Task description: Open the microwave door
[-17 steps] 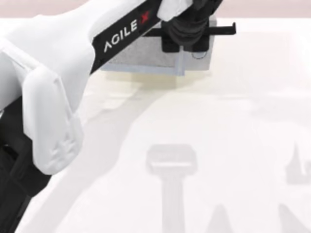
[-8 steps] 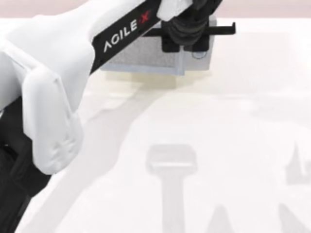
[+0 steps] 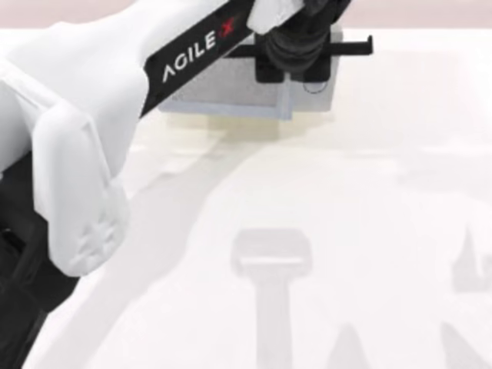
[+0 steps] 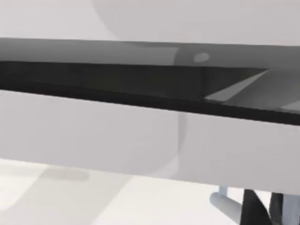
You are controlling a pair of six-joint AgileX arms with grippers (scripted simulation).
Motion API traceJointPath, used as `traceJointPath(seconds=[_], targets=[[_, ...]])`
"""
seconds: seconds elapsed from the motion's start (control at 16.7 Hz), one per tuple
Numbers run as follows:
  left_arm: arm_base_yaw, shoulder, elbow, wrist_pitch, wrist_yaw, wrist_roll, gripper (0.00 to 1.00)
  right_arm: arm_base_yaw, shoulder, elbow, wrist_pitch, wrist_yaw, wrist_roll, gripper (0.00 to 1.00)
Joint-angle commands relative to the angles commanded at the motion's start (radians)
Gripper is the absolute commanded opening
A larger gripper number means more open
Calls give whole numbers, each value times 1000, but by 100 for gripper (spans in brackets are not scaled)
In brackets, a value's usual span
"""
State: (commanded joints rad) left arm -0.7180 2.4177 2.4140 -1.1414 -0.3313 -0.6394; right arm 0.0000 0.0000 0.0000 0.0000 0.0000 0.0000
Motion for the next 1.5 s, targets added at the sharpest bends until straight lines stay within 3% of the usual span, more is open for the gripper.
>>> traceJointPath(seconds=[0.42,1.5], targets=[[8,-126,-225,117,31,79,0,0,0,0,0,0,0,100],[9,-128,-229,119,32,80,0,0,0,0,0,0,0,100]])
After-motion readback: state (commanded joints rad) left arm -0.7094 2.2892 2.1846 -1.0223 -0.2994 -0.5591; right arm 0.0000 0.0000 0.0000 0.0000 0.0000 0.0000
